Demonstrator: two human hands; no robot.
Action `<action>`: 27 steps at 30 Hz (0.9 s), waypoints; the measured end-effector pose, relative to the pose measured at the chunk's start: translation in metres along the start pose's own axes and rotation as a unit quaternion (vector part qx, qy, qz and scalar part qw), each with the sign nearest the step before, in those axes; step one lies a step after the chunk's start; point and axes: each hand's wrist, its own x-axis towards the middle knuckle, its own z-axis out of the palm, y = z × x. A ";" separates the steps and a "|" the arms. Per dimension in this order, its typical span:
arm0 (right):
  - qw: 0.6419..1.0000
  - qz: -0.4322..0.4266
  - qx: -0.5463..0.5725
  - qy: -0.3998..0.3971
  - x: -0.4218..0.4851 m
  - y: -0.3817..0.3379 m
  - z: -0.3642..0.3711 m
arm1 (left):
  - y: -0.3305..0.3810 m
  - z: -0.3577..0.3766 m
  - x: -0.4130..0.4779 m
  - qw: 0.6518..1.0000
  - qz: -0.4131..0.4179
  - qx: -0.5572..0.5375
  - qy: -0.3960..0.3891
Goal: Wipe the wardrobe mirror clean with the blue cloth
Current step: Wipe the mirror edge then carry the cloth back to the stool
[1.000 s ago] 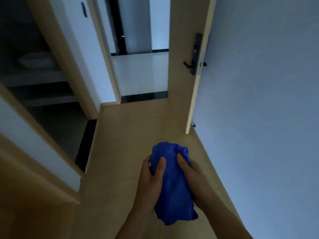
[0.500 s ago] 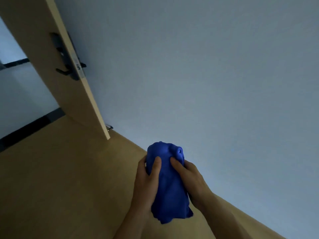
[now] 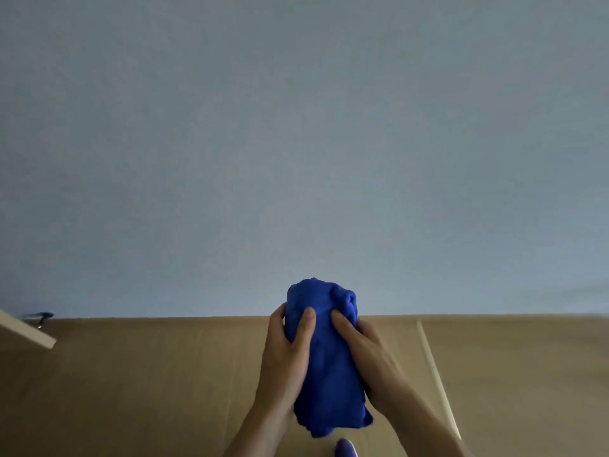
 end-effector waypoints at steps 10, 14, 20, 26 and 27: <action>0.993 -0.022 0.077 0.082 -0.026 0.006 -0.103 | -0.007 0.106 -0.010 0.993 -0.006 0.040 -0.108; 0.986 -0.023 0.119 0.117 -0.034 0.009 -0.163 | -0.009 0.166 -0.023 0.987 -0.003 0.049 -0.153; 0.977 -0.044 0.148 0.145 -0.046 0.019 -0.259 | -0.018 0.261 -0.044 0.974 0.001 0.069 -0.216; 0.956 -0.055 0.181 0.224 -0.068 0.030 -0.350 | -0.026 0.355 -0.075 0.951 0.005 0.085 -0.298; 0.952 -0.058 0.186 0.237 -0.072 0.033 -0.363 | -0.027 0.368 -0.080 0.945 0.007 0.087 -0.315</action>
